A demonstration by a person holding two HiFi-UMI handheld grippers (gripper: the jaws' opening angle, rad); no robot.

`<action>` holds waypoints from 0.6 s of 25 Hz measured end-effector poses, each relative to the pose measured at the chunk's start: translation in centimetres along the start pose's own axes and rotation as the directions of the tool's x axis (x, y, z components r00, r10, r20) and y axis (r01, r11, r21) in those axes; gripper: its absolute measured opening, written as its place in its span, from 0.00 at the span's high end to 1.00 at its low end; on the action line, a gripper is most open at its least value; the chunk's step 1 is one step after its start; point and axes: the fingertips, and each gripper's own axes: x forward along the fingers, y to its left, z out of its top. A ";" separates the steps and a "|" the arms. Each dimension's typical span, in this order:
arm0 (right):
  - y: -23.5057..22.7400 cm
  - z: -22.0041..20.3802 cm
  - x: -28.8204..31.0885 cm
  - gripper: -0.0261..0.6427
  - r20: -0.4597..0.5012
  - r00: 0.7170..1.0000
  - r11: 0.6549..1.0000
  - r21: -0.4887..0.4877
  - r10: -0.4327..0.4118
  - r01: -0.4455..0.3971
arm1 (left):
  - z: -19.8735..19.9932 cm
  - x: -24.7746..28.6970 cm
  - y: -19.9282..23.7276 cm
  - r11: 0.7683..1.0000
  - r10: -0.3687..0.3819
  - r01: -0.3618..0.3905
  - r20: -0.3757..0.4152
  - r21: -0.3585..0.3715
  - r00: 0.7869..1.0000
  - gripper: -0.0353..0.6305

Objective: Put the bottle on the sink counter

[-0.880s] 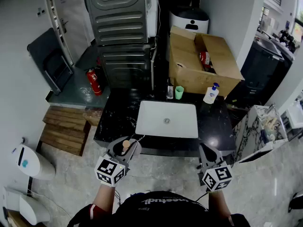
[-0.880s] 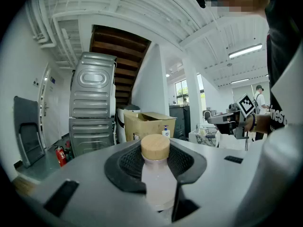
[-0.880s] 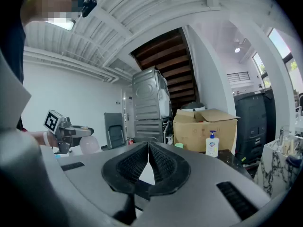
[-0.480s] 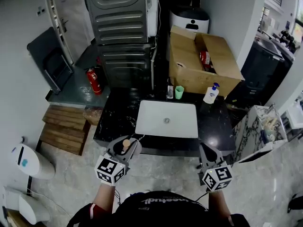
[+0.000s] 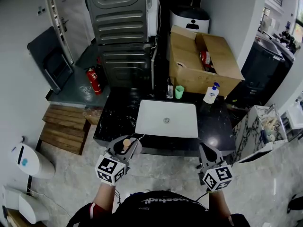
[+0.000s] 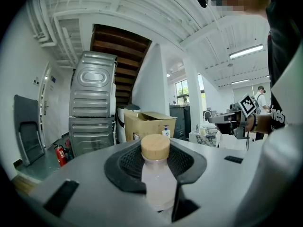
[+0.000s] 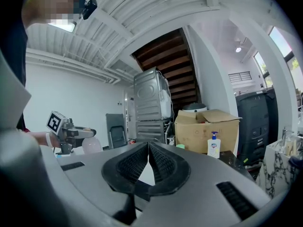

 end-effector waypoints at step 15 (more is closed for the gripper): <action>-0.2 -0.1 0.0 0.90 0.001 1.000 1.000 0.007 0.025 -0.025 | 0.3 0.5 -0.4 1.000 -0.004 0.004 0.004 0.005 1.000 0.76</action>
